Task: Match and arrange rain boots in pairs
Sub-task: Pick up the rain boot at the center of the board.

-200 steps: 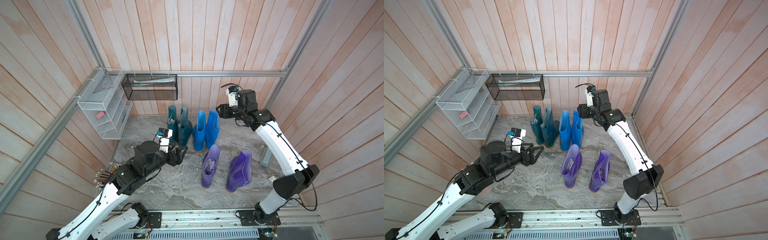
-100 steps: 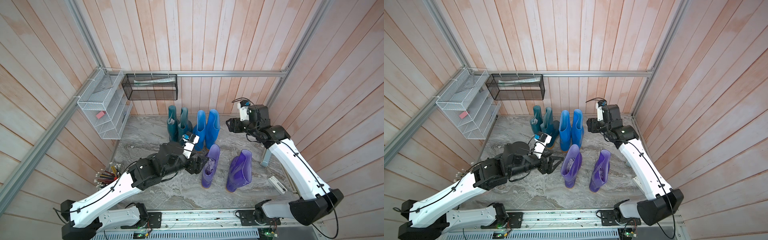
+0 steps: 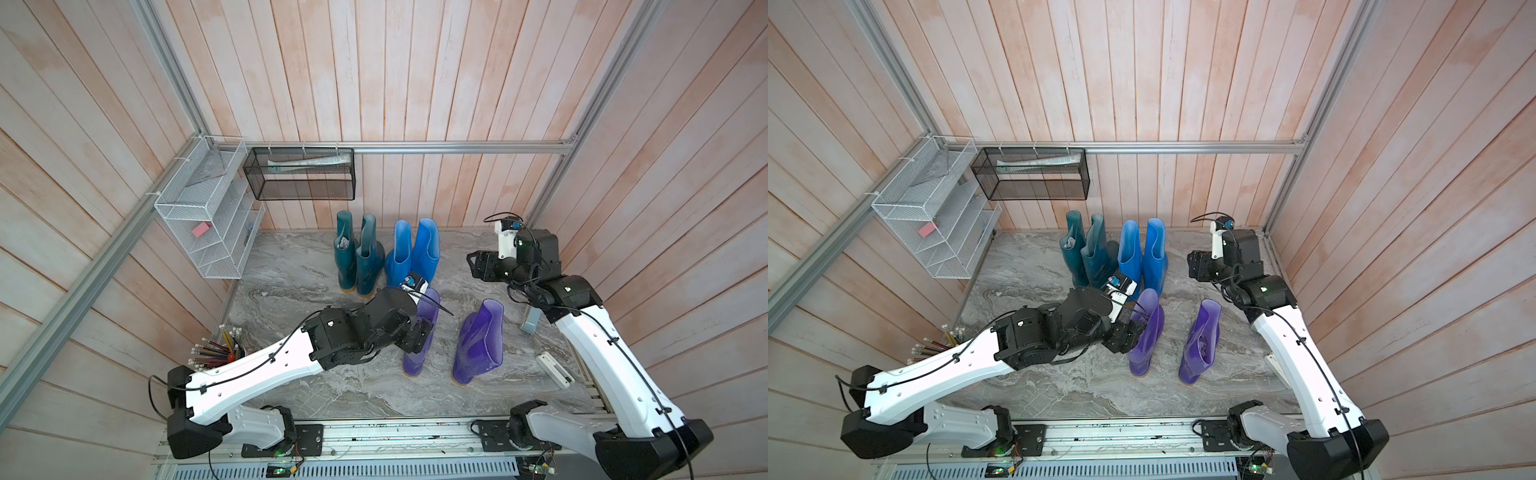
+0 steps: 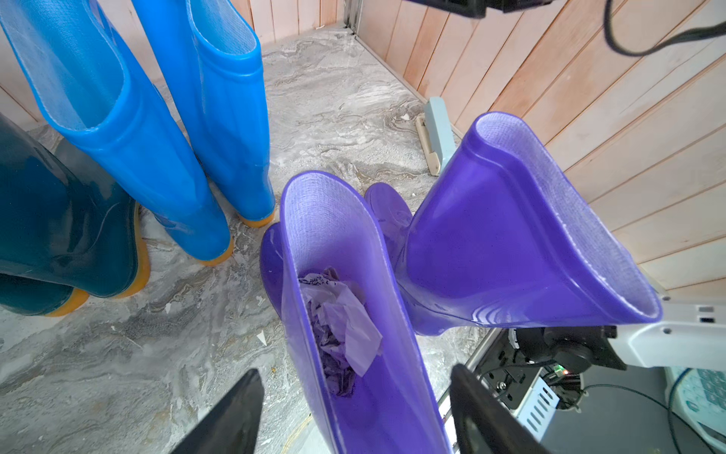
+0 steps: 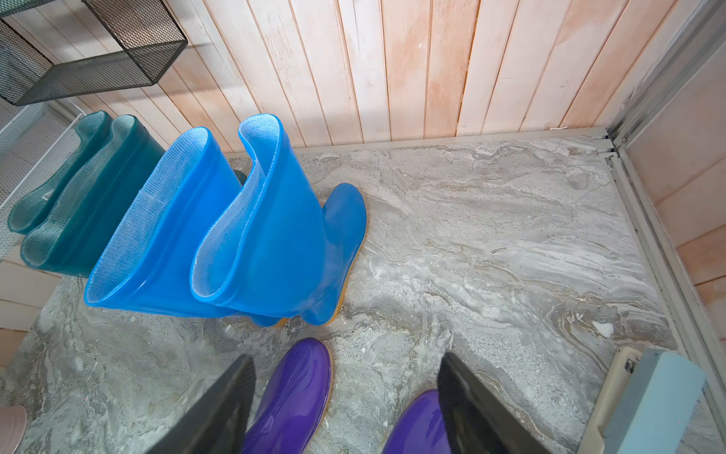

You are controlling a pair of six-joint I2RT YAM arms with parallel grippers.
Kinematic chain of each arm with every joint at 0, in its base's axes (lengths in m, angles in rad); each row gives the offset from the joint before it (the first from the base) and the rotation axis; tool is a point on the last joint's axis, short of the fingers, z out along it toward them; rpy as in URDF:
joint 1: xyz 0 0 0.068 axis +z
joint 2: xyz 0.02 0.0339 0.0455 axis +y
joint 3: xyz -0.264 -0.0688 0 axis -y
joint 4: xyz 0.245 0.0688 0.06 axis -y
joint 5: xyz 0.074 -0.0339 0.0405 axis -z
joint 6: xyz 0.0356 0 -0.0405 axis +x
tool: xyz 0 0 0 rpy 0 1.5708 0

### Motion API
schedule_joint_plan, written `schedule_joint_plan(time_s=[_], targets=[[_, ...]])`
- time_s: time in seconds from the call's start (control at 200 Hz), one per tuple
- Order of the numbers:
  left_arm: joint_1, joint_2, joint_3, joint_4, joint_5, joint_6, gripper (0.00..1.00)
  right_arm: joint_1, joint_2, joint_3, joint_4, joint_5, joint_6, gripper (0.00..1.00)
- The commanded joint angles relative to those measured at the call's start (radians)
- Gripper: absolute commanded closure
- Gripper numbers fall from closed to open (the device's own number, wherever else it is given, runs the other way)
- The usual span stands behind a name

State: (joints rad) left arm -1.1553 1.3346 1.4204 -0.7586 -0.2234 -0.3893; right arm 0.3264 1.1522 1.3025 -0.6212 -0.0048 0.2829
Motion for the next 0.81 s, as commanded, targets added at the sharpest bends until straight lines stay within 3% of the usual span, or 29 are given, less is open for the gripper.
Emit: schedule_joint_plan(time_s=[0.0,0.27,0.53,0.655,0.8], targets=[[-0.010,0.030,0.044,-0.020,-0.024,0.007,0.23,-0.006,-0.035,-0.025,0.027,0.001,0.027,0.24],[-0.012,0.112,0.100,-0.063,-0.033,0.007,0.25,-0.016,-0.099,-0.093,0.054,-0.002,0.062,0.24],[-0.014,0.159,0.124,-0.074,-0.022,0.009,0.37,-0.023,-0.134,-0.132,0.059,0.002,0.074,0.24],[-0.014,0.175,0.132,-0.071,-0.011,0.015,0.52,-0.029,-0.144,-0.146,0.066,-0.002,0.080,0.24],[-0.014,0.186,0.128,-0.046,0.011,0.023,0.83,-0.039,-0.162,-0.160,0.070,-0.004,0.082,0.24]])
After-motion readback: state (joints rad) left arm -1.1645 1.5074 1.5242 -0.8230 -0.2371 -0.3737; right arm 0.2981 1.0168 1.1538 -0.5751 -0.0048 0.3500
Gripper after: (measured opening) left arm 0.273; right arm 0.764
